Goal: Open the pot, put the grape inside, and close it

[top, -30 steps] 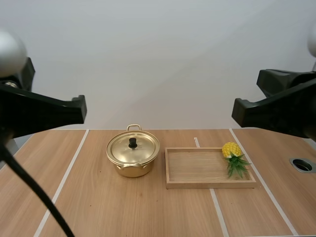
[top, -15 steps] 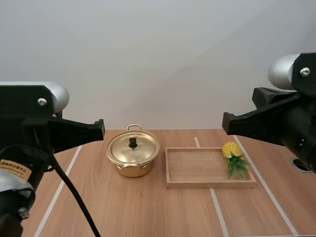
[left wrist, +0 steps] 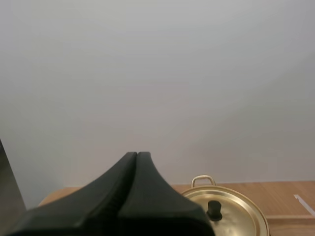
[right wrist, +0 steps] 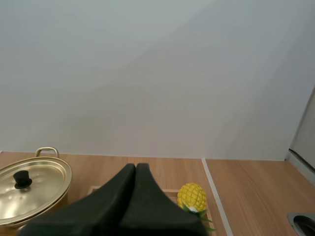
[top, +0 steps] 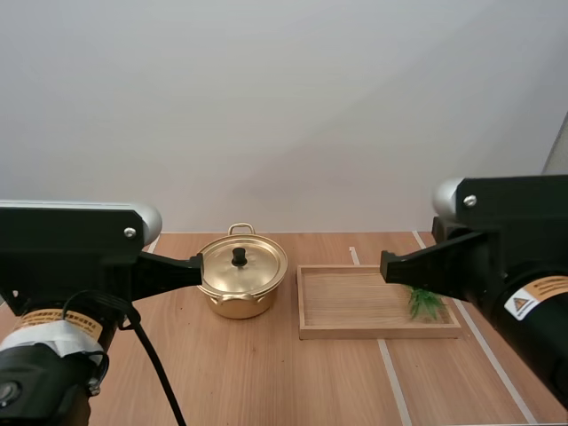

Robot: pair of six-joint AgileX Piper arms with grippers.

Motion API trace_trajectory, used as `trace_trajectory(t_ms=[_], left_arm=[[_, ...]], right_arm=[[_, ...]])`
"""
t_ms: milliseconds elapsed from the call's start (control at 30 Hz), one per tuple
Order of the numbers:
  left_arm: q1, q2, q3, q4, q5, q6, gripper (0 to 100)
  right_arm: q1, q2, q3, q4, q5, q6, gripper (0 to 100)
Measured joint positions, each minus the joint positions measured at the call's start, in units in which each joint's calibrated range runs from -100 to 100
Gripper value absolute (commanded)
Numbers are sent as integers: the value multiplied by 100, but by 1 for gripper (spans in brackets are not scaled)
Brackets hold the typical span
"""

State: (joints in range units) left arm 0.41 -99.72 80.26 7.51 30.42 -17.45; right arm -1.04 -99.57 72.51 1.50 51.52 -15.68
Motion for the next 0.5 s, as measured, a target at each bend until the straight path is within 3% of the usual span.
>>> trace_trajectory(t_ms=[267, 500], left_arm=[[0, 0, 1100, 0, -1712, -19, 0], [0, 0, 1950, 0, -2503, -116, 0]], right_arm=[[0, 0, 1523, -31, -2834, 0, 0], [0, 0, 2599, 131, -3467, 0, 0]])
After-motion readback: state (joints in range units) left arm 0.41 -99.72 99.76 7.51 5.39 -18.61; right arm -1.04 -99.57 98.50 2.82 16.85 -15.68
